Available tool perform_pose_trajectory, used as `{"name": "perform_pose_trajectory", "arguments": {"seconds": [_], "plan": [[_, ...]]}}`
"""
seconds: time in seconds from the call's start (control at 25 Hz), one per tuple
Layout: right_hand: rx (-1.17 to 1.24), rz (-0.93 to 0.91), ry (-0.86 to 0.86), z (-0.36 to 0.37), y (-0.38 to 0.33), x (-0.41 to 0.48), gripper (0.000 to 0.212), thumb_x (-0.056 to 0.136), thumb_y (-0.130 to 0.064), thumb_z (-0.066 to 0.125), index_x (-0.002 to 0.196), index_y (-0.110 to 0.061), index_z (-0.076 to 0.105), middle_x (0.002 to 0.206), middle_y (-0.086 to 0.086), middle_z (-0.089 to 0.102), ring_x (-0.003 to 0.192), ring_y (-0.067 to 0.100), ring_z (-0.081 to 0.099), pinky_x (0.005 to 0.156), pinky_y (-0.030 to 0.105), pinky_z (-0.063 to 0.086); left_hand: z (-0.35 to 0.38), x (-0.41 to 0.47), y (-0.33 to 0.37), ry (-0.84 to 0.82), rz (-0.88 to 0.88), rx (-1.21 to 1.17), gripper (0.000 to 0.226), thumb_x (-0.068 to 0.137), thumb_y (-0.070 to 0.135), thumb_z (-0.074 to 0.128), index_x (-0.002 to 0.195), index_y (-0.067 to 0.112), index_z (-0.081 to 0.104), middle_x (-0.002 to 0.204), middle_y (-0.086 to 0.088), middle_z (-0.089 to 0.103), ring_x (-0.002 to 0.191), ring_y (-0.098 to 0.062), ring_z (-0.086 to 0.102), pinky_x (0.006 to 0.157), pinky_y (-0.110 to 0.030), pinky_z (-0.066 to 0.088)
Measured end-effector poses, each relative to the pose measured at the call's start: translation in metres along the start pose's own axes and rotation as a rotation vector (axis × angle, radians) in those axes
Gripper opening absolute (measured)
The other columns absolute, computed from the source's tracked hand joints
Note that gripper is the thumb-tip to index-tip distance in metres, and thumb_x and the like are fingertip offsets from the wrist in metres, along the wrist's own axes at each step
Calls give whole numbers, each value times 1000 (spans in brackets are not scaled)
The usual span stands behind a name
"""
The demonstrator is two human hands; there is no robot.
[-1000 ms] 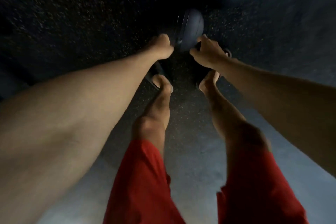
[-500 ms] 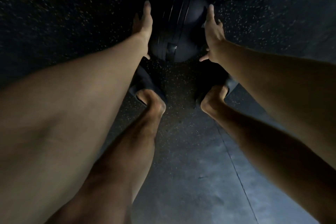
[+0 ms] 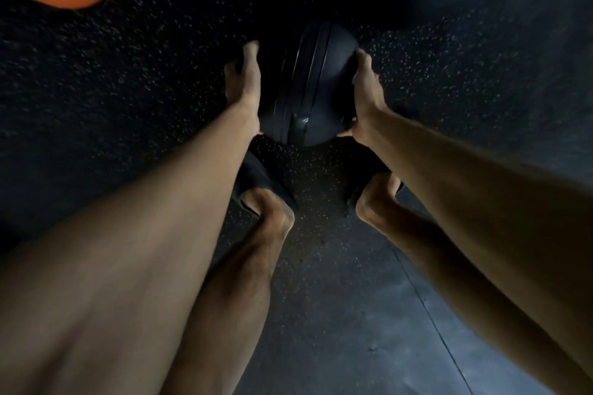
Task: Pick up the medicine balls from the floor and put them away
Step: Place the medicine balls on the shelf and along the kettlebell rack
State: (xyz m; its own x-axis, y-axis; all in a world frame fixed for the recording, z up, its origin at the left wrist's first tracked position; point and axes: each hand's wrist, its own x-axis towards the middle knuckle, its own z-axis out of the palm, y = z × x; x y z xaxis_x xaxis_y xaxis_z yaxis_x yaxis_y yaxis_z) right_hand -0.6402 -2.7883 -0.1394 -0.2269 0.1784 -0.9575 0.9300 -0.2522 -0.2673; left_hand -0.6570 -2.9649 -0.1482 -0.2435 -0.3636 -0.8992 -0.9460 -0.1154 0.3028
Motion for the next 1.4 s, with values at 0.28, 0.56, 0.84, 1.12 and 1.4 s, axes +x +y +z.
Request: {"name": "perform_pose_trajectory", "arguments": {"seconds": [0.28, 0.56, 0.84, 1.12, 1.4], "plan": [[102, -115, 62, -17, -17, -113, 60, 94, -66, 42, 145, -35, 40, 135, -4, 49, 121, 24, 49, 95, 63, 48, -27, -115, 37, -37, 169, -16, 63, 88, 66, 51, 142, 36, 46, 146, -1, 43, 122, -20, 44, 110, -47, 36], [181, -423, 7, -28, -118, -334, 78, 82, -75, 48, 148, -36, 37, 144, -5, 49, 130, 21, 48, 107, 57, 42, -98, -310, 158, -85, 392, -175, 73, 66, 75, 58, 129, 39, 58, 139, 6, 58, 125, -19, 55, 110, -50, 42], [261, -761, -99, -45, -244, -560, 88, 72, -79, 51, 146, -31, 40, 134, -6, 56, 121, 16, 55, 103, 53, 48, -161, -516, 301, -84, 764, -330, 65, 73, 68, 67, 120, 24, 67, 121, 2, 71, 115, -19, 65, 107, -49, 47], [395, -1186, -191, -44, -338, -731, 72, 88, -64, 54, 144, -21, 45, 140, 2, 57, 126, 15, 54, 111, 35, 43, -224, -720, 384, -179, 1147, -489, 55, 81, 56, 59, 123, 21, 64, 120, -1, 71, 113, -20, 67, 103, -48, 51], [477, -1477, -363, -39, -401, -865, 55, 97, -54, 51, 143, -23, 46, 139, 0, 55, 126, 12, 53, 113, 34, 41, -275, -856, 432, -154, 1403, -582, 40, 98, 50, 50, 127, 23, 56, 107, 8, 69, 97, -6, 65, 78, -27, 55]]}}
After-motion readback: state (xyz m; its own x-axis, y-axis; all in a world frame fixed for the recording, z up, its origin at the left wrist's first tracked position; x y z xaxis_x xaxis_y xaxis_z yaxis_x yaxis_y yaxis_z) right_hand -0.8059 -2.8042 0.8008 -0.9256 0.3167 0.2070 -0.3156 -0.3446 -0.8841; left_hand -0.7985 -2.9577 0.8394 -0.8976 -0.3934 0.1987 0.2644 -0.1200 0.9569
